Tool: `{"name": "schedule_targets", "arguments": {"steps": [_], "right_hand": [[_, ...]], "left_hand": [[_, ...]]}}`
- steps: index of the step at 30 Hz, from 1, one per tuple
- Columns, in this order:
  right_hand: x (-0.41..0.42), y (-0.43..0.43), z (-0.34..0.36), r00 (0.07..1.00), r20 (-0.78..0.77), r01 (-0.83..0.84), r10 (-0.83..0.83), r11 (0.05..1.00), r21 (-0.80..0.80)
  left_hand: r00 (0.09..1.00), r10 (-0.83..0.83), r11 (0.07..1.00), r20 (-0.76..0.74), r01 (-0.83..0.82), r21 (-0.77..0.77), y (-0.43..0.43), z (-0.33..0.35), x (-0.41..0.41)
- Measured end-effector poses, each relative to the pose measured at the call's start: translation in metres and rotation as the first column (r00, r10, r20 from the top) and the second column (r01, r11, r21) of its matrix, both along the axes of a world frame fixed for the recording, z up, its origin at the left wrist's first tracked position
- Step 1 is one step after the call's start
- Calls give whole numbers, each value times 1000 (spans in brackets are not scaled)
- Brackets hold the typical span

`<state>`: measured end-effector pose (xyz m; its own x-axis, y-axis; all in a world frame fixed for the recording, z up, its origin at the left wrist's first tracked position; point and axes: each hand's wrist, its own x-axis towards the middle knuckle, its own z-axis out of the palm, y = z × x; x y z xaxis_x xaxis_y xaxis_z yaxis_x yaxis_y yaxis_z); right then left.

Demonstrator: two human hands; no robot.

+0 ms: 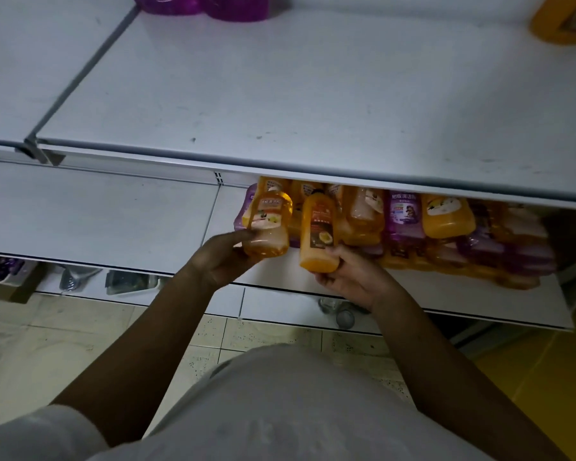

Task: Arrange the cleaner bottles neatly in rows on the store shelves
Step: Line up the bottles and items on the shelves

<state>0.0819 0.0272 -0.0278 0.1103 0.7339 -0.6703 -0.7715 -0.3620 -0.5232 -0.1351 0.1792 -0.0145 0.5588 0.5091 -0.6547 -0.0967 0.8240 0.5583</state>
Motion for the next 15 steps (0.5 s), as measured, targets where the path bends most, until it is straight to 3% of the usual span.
{"name": "schedule_targets", "arguments": {"steps": [2,7,12,15], "right_hand": [[3,-14,5,995,64,-83,79,995,59],[14,-60,26,864,438,-346,246,924,162],[15,-105,38,808,588,-149,39,979,139],[20,-136,50,693,719,-49,-58,991,127]], "left_hand": [[996,-78,996,53,80,-44,-13,-2,-9],[923,-382,916,57,369,158,-42,-9,-12],[895,-447,848,-3,425,316,-73,7,16],[873,-478,772,-98,471,427,-93,25,44]]}}
